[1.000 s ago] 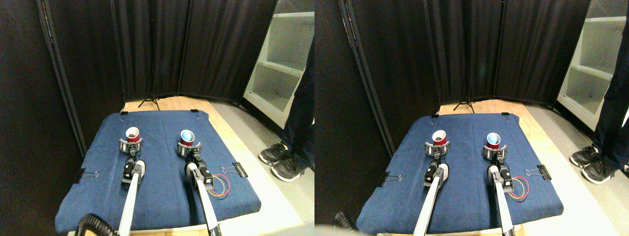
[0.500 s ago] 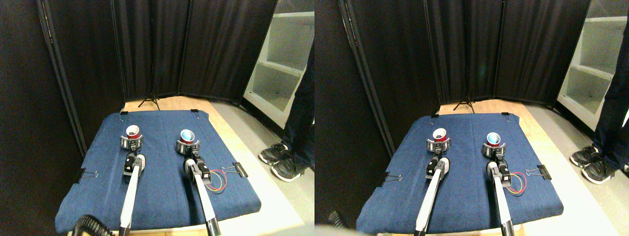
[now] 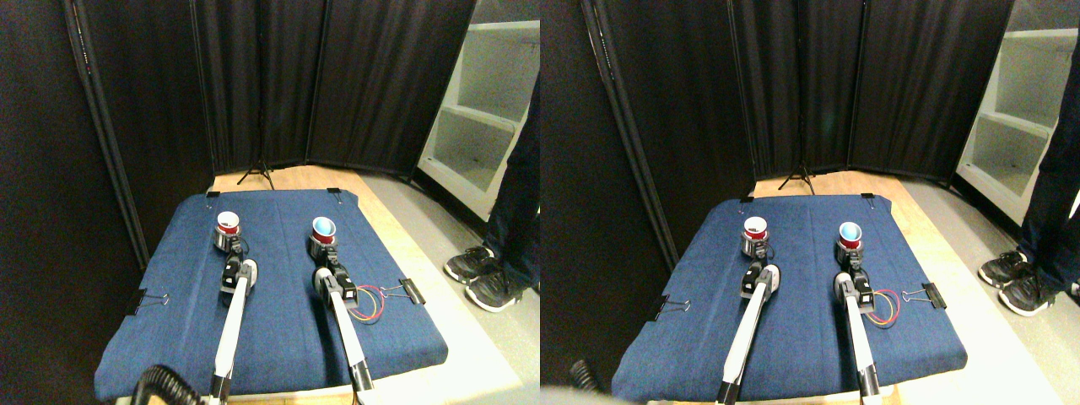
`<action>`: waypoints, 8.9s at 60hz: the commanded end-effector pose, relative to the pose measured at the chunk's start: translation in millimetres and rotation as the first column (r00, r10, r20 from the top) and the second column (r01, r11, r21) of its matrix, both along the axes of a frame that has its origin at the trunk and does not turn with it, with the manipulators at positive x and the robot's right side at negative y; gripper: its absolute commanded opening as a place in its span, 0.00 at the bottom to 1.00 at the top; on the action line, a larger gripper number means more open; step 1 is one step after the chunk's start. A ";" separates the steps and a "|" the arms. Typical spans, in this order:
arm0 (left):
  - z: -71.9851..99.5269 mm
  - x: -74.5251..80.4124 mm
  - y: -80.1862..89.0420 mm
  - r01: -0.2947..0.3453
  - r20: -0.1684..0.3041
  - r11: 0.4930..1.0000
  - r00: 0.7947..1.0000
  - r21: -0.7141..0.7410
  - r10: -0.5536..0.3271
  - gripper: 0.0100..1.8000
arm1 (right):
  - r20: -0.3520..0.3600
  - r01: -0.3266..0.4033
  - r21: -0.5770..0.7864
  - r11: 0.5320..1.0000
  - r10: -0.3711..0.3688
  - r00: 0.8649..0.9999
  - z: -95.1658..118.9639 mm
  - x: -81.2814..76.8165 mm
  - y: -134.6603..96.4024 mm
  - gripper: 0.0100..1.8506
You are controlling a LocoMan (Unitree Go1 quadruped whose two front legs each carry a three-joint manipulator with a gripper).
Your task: Pour (bimanual)
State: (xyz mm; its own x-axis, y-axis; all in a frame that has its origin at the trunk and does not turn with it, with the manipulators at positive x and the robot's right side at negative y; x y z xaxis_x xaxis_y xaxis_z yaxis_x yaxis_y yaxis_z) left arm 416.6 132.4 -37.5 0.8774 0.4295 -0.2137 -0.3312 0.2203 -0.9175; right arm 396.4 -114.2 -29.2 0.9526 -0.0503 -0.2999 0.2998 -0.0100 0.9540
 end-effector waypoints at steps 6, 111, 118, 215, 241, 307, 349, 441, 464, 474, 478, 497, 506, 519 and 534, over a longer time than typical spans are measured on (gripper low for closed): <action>-5.8 -2.7 -2.3 0.041 -0.012 0.999 0.999 0.011 -0.040 0.18 | 0.023 -0.016 -0.027 1.000 0.016 1.000 3.8 -4.5 0.5 0.17; 95.6 -26.6 -79.9 0.434 -0.029 0.897 0.899 -0.087 -0.438 0.18 | 0.133 -0.304 -0.382 0.873 0.378 0.916 143.9 18.9 56.6 0.18; 95.6 -25.8 -80.2 0.430 -0.024 0.898 0.901 -0.091 -0.433 0.18 | 0.134 -0.332 -0.419 0.845 0.419 0.898 150.0 22.0 61.9 0.19; 100.0 -17.2 -87.6 0.496 -0.149 0.863 0.864 0.098 -0.480 0.18 | -0.053 -0.342 -0.883 0.320 0.656 0.753 144.3 16.6 90.6 0.20; 100.8 -19.1 -87.4 0.487 -0.135 0.870 0.869 0.073 -0.476 0.18 | -0.174 -0.225 -0.974 -0.007 0.663 0.728 147.6 9.0 100.9 0.17; 100.2 -21.1 -80.6 0.489 -0.117 0.870 0.870 0.065 -0.480 0.18 | -0.120 -0.403 -0.658 0.636 0.440 0.890 133.8 29.2 61.2 0.17; 82.8 -7.4 -59.6 0.363 0.016 0.921 0.931 -0.143 -0.365 0.18 | 0.080 -0.222 -0.173 0.960 0.238 0.968 96.9 32.2 36.0 0.18; -2.5 4.4 -51.4 0.158 -0.142 0.965 0.972 -0.211 -0.190 0.18 | 0.028 -0.062 -0.082 0.995 0.065 0.998 -0.2 24.1 4.3 0.17; -16.9 -6.3 -54.4 0.146 -0.169 0.966 0.968 -0.215 -0.184 0.18 | 0.025 -0.068 -0.075 0.995 0.070 0.997 3.2 17.7 2.0 0.17; -17.1 -9.5 -55.9 0.113 -0.185 0.976 0.972 -0.187 -0.148 0.18 | 0.007 -0.063 -0.052 0.997 0.063 0.998 2.0 16.2 0.8 0.18; -16.2 -11.0 -55.3 0.138 -0.203 0.974 0.964 -0.181 -0.175 0.29 | -0.013 -0.091 -0.041 0.995 0.091 0.996 1.4 15.1 -0.8 0.21; -8.5 -15.5 -56.9 0.257 -0.255 0.958 0.925 -0.129 -0.282 0.93 | -0.070 -0.193 0.022 0.981 0.194 0.978 1.6 11.1 -3.7 0.87; -4.4 -16.3 -56.8 0.255 -0.248 0.959 0.928 -0.124 -0.279 0.93 | -0.071 -0.189 0.015 0.982 0.190 0.979 2.8 8.8 -3.1 0.85; 3.1 -20.3 -55.5 0.288 -0.224 0.952 0.926 -0.106 -0.305 0.94 | -0.058 -0.194 0.001 0.981 0.194 0.979 6.9 5.0 -2.0 0.85; 31.1 -36.6 -42.0 0.387 -0.220 0.921 0.903 0.043 -0.369 0.88 | 0.011 -0.224 -0.045 0.973 0.225 0.974 29.8 -8.1 1.6 0.88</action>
State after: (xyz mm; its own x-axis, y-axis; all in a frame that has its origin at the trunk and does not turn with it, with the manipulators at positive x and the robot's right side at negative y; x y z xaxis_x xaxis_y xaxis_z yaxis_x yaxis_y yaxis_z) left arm 380.6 87.9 -24.0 0.8932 0.1135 -0.4350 -0.4393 0.4260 -0.7909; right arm 388.6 -116.7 -16.1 0.9293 0.1367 -0.3431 0.3308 0.1052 0.9378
